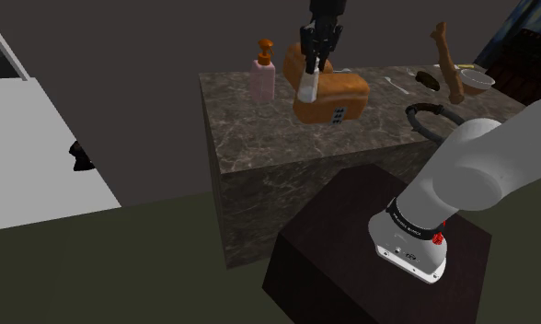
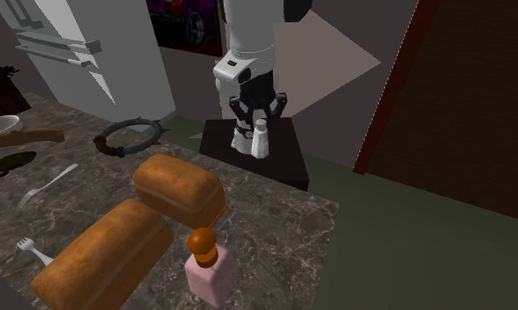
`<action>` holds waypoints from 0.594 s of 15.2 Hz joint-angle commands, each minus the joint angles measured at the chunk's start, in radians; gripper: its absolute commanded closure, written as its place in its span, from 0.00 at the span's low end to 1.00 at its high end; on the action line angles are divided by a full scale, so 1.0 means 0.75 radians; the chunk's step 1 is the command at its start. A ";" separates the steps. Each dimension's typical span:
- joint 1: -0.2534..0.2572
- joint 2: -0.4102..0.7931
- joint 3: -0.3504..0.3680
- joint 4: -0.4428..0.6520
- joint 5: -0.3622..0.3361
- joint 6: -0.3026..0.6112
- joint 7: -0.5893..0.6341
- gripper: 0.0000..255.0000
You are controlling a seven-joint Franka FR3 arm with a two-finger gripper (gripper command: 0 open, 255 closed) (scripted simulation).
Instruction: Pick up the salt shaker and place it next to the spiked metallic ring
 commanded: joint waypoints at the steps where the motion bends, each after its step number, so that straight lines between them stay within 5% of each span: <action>1: -0.027 -0.028 -0.047 -0.015 -0.029 -0.017 -0.063 1.00; 9: -0.134 -0.085 -0.235 -0.046 -0.154 -0.053 -0.313 1.00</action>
